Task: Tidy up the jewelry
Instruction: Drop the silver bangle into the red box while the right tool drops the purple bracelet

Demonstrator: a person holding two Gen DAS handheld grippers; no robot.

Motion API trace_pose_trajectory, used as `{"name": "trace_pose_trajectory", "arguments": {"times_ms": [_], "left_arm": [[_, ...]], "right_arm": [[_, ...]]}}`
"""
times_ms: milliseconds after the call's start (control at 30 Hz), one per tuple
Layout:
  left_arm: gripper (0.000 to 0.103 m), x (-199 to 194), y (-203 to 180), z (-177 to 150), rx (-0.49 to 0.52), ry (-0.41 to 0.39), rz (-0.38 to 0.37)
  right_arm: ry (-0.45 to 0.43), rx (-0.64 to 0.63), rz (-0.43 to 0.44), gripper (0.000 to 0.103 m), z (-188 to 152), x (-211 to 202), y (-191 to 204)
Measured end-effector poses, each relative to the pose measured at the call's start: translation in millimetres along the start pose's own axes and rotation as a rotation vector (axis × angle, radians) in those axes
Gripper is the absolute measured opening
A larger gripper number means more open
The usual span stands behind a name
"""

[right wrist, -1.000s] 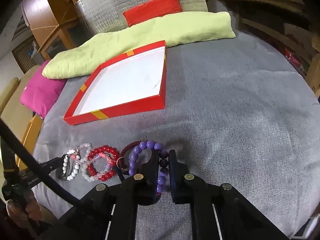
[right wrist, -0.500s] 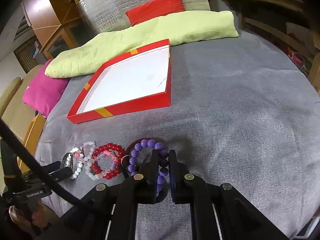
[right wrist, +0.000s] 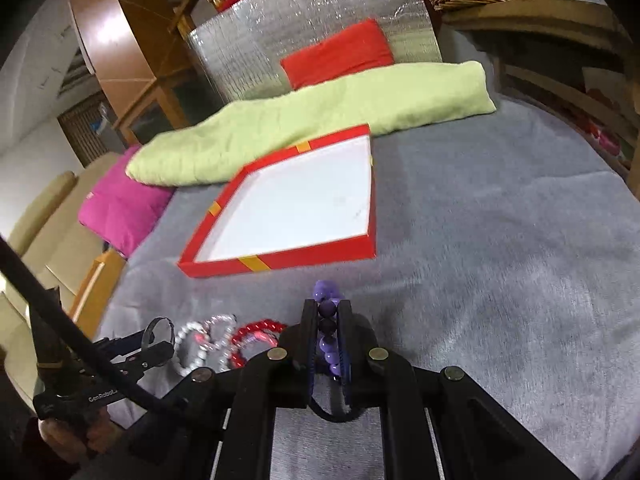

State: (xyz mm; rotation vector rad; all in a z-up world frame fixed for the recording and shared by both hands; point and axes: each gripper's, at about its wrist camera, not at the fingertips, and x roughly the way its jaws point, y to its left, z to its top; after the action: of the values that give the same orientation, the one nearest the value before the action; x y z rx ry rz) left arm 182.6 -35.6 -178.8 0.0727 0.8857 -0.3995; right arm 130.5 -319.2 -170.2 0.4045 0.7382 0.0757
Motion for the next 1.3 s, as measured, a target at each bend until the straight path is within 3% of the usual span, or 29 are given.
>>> {"name": "trace_pose_trajectory", "arguments": {"times_ms": [167,267,367,500,600,667,867,967,1000,1067,1300], "left_arm": [[0.062,-19.0,-1.6,13.0,0.015,-0.053,0.001],[0.062,-16.0,-10.2,37.4,0.070,-0.068,0.045],[0.062,-1.1,-15.7,68.6,0.099,-0.078,0.051],[0.063,24.4,-12.7,101.7,0.069,-0.086,0.048],[0.063,44.4,-8.4,116.3,0.038,-0.081,0.039],[0.063,58.3,-4.8,119.4,0.022,-0.071,0.030],[0.063,98.5,-7.1,120.1,0.012,0.060,0.059],[0.063,107.2,-10.6,115.0,0.021,0.107,0.081],[0.063,108.4,-11.6,113.0,0.038,0.114,0.087],[0.063,107.4,-14.8,108.3,0.055,0.134,0.104],[0.063,76.5,-17.8,98.8,0.088,0.079,0.132]], "right_arm": [[-0.029,0.042,0.071,0.010,10.7,-2.5,-3.2],[-0.042,0.059,0.101,0.010,20.8,2.4,-3.6],[-0.071,0.066,0.114,0.010,38.4,14.6,2.1],[-0.110,0.116,0.164,0.010,68.6,41.0,7.1],[-0.092,0.136,0.170,0.010,83.0,67.6,10.4],[-0.035,0.152,0.168,0.010,87.3,91.4,8.9],[0.067,0.205,0.101,0.011,89.2,134.3,-4.4],[0.060,0.221,0.053,0.016,91.1,131.1,-12.5],[0.058,0.223,0.046,0.029,90.9,129.3,-14.6],[0.031,0.226,0.034,0.039,92.1,120.1,-18.8],[0.015,0.181,0.034,0.040,89.6,74.8,-25.3]]}}
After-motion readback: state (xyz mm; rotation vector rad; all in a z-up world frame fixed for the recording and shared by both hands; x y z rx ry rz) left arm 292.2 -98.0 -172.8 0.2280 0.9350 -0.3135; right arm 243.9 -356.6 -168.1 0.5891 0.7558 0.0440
